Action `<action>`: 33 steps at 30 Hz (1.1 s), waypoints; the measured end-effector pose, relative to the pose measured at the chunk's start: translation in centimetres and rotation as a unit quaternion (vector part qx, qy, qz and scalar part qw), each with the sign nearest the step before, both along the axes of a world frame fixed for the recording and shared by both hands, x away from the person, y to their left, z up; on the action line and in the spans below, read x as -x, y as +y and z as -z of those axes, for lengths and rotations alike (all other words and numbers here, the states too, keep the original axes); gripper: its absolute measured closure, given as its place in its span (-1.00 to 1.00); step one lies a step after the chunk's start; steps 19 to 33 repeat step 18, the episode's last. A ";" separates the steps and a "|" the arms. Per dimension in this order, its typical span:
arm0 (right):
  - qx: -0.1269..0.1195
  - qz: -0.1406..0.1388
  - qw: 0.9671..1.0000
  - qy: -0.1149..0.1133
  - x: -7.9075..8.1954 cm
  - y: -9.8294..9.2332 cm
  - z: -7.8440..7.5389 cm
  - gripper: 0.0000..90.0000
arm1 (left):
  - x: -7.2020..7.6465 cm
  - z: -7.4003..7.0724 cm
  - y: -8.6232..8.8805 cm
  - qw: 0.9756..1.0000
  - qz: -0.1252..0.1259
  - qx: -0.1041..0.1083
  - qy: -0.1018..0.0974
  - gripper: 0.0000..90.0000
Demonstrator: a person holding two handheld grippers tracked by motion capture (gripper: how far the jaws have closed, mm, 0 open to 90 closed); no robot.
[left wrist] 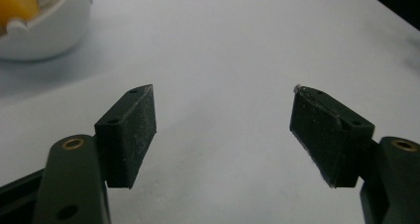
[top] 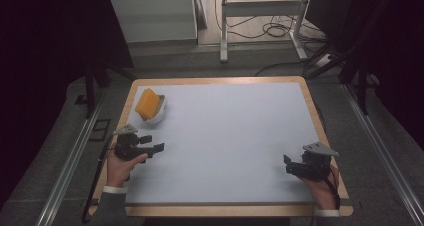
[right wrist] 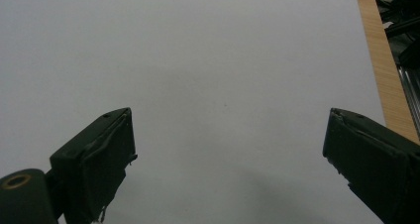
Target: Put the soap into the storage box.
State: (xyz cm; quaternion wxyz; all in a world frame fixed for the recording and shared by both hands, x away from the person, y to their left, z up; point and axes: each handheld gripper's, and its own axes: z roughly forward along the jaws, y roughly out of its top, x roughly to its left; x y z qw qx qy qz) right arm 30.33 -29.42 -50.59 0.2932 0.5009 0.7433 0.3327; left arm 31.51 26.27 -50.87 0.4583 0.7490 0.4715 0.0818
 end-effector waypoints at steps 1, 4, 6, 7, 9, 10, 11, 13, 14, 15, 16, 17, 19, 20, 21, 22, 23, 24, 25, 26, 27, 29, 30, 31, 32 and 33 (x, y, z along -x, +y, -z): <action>0.000 0.000 1.000 0.000 0.0 0.0 0.0 -0.87 | 0.0 0.2 0.0 1.000 0.000 -0.004 0.002 -0.42; 0.002 -0.002 1.000 0.000 0.0 0.1 0.0 -0.87 | 0.1 0.3 -0.1 1.000 -0.002 -0.015 0.000 -0.43; 0.002 -0.001 1.000 0.000 0.0 0.1 0.1 -0.87 | 0.2 0.4 -0.3 1.000 -0.001 -0.014 0.002 -0.43; 0.003 -0.001 1.000 0.000 0.0 0.1 0.1 -0.87 | 0.2 0.4 -0.3 1.000 -0.001 -0.017 0.002 -0.43; 0.002 -0.001 1.000 -0.001 0.0 0.1 0.0 -0.87 | 0.3 0.3 -0.3 1.000 -0.005 -0.025 0.001 -0.45; 0.002 -0.001 1.000 -0.002 0.0 0.1 0.0 -0.87 | 0.3 0.3 -0.3 1.000 -0.006 -0.026 -0.001 -0.45; 0.002 0.000 1.000 -0.002 0.0 0.1 0.0 -0.87 | 0.4 0.2 -0.3 1.000 -0.008 -0.025 -0.001 -0.45; 0.002 -0.001 1.000 -0.002 0.0 0.1 0.0 -0.87 | 0.5 0.2 -0.2 1.000 -0.009 -0.024 -0.003 -0.45; 0.002 -0.002 1.000 -0.002 0.0 0.1 0.0 -0.87 | 0.5 0.2 -0.2 1.000 -0.009 -0.024 -0.004 -0.45; 0.002 -0.003 1.000 -0.002 0.1 0.1 0.0 -0.87 | 0.5 0.2 -0.2 1.000 -0.009 -0.025 -0.004 -0.46; 0.003 -0.003 1.000 -0.002 0.1 0.1 0.0 -0.87 | 0.4 0.2 -0.2 1.000 -0.008 -0.027 -0.002 -0.46; 0.003 -0.003 1.000 -0.004 0.1 0.1 0.0 -0.87 | 0.4 0.3 -0.3 1.000 -0.008 -0.028 -0.001 -0.47; 0.003 -0.003 1.000 -0.005 0.1 0.1 -0.1 -0.87 | 0.4 0.3 -0.3 1.000 -0.010 -0.029 -0.003 -0.48; 0.003 -0.003 1.000 -0.005 0.1 0.1 -0.1 -0.87 | 0.4 0.3 -0.3 1.000 -0.010 -0.029 -0.003 -0.48; 0.003 -0.003 1.000 -0.005 0.1 0.1 -0.1 -0.87 | 0.4 0.3 -0.3 1.000 -0.010 -0.029 -0.003 -0.48; 0.003 -0.003 1.000 -0.005 0.1 0.1 -0.1 -0.87 | 0.4 0.3 -0.3 1.000 -0.010 -0.029 -0.003 -0.48; 0.003 -0.003 1.000 -0.005 0.1 0.1 -0.1 -0.87 | 0.4 0.3 -0.3 1.000 -0.010 -0.029 -0.003 -0.48; 0.003 -0.003 1.000 -0.005 0.1 0.1 -0.1 -0.87 | 0.4 0.3 -0.3 1.000 -0.010 -0.029 -0.003 -0.48; 0.003 -0.003 1.000 -0.005 0.1 0.1 -0.1 -0.87 | 0.4 0.3 -0.3 1.000 -0.010 -0.029 -0.003 -0.48; 0.003 -0.003 1.000 -0.005 0.1 0.1 -0.1 -0.87 | 0.4 0.3 -0.3 1.000 -0.010 -0.029 -0.003 -0.48; 0.003 -0.003 1.000 -0.005 0.1 0.1 -0.1 -0.87 | 0.4 0.3 -0.3 1.000 -0.010 -0.029 -0.003 -0.48; 0.003 -0.003 1.000 -0.005 0.1 0.1 -0.1 -0.87 | 0.4 0.3 -0.3 1.000 -0.010 -0.029 -0.003 -0.48; 0.003 -0.003 1.000 -0.005 0.1 0.1 -0.1 -0.87 | 0.4 0.3 -0.3 1.000 -0.010 -0.029 -0.003 -0.48; 0.003 -0.003 1.000 -0.005 0.1 0.1 -0.1 -0.87 | 0.4 0.3 -0.3 1.000 -0.010 -0.029 -0.003 -0.48; 0.003 -0.003 1.000 -0.005 0.1 0.1 -0.1 -0.87 | 0.4 0.3 -0.3 1.000 -0.010 -0.029 -0.003 -0.48; 0.003 -0.003 1.000 -0.005 0.1 0.1 -0.1 -0.87 | 0.4 0.3 -0.3 1.000 -0.010 -0.029 -0.003 -0.48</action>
